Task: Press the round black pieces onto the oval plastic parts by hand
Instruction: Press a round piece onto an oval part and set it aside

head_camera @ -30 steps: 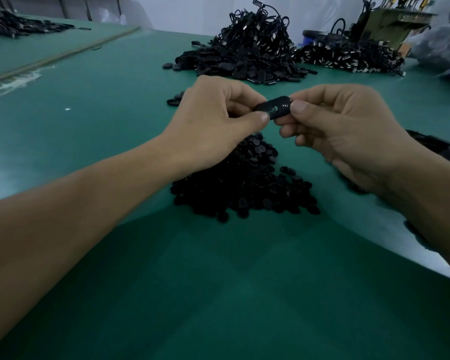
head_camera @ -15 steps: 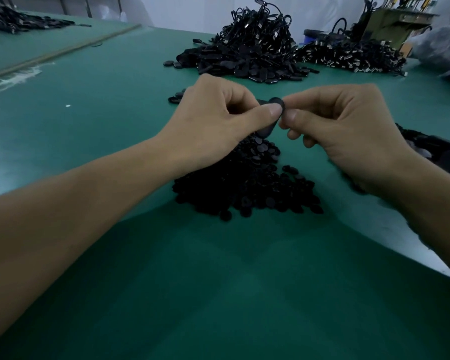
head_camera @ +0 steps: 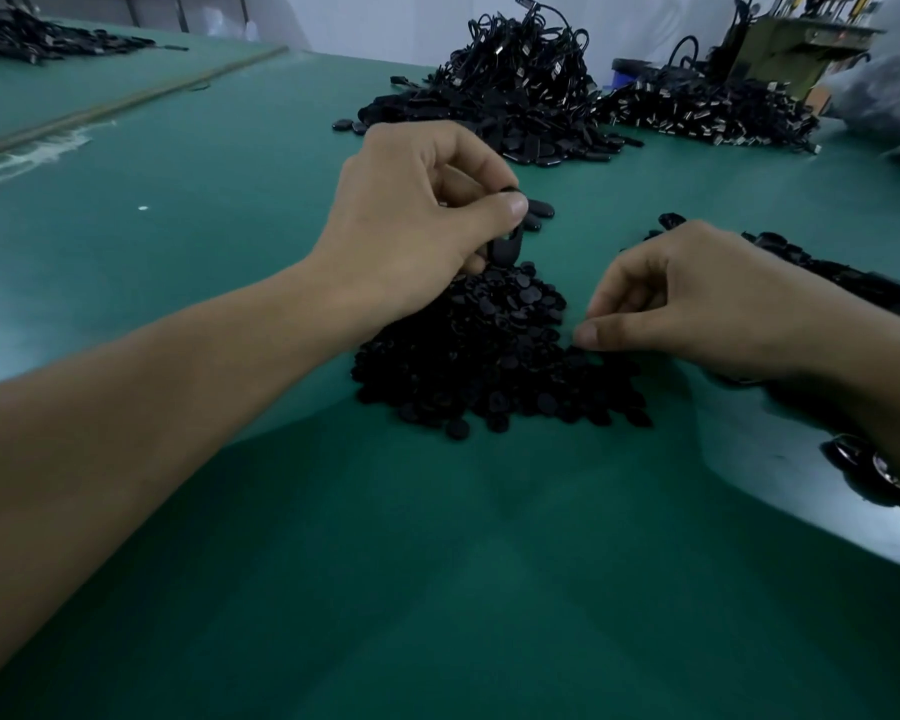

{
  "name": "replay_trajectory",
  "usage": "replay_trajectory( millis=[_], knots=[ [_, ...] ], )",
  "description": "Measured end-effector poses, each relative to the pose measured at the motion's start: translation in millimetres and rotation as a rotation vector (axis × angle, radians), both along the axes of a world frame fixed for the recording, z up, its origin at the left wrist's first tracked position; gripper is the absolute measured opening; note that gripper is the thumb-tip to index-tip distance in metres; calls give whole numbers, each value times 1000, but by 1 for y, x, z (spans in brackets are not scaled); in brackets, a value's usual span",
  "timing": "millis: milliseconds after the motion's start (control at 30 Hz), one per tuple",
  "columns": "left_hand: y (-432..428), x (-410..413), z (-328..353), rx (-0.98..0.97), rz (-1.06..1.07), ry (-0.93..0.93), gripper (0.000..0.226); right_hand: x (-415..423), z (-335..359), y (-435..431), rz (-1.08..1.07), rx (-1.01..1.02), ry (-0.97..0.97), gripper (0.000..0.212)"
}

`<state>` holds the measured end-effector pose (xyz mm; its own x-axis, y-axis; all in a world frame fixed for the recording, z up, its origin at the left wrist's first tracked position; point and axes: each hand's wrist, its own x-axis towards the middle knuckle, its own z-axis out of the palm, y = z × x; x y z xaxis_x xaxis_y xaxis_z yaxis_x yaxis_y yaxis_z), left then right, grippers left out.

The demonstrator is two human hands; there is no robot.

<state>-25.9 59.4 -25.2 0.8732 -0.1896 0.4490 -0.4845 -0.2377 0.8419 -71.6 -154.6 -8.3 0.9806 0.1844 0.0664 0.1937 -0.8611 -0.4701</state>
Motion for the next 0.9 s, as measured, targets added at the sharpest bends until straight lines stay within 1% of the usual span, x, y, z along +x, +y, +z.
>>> replay_trajectory(
  millis=[67,200,267,400,500,600,767,900],
  knots=[
    [0,0,0,-34,6,18,11,0,-1,1,-6,-3,-1,21],
    [0,3,-1,16,28,2,13,0,-2,3,-8,20,-20,21],
    [0,2,-1,10,28,6,13,-1,-2,3,4,58,-30,23],
    [-1,0,-1,-65,-17,73,12,1,-4,1,-33,147,-125,18],
    [-2,-2,-1,-149,-49,142,14,1,-3,0,-19,197,-155,7],
    [-3,-4,1,-214,-64,197,15,0,-2,2,16,214,-238,9],
    [-5,-7,3,-229,-109,242,11,-5,3,14,38,418,-342,9],
    [-8,-10,3,-230,-138,251,13,-8,3,21,8,472,-377,12]
  ],
)
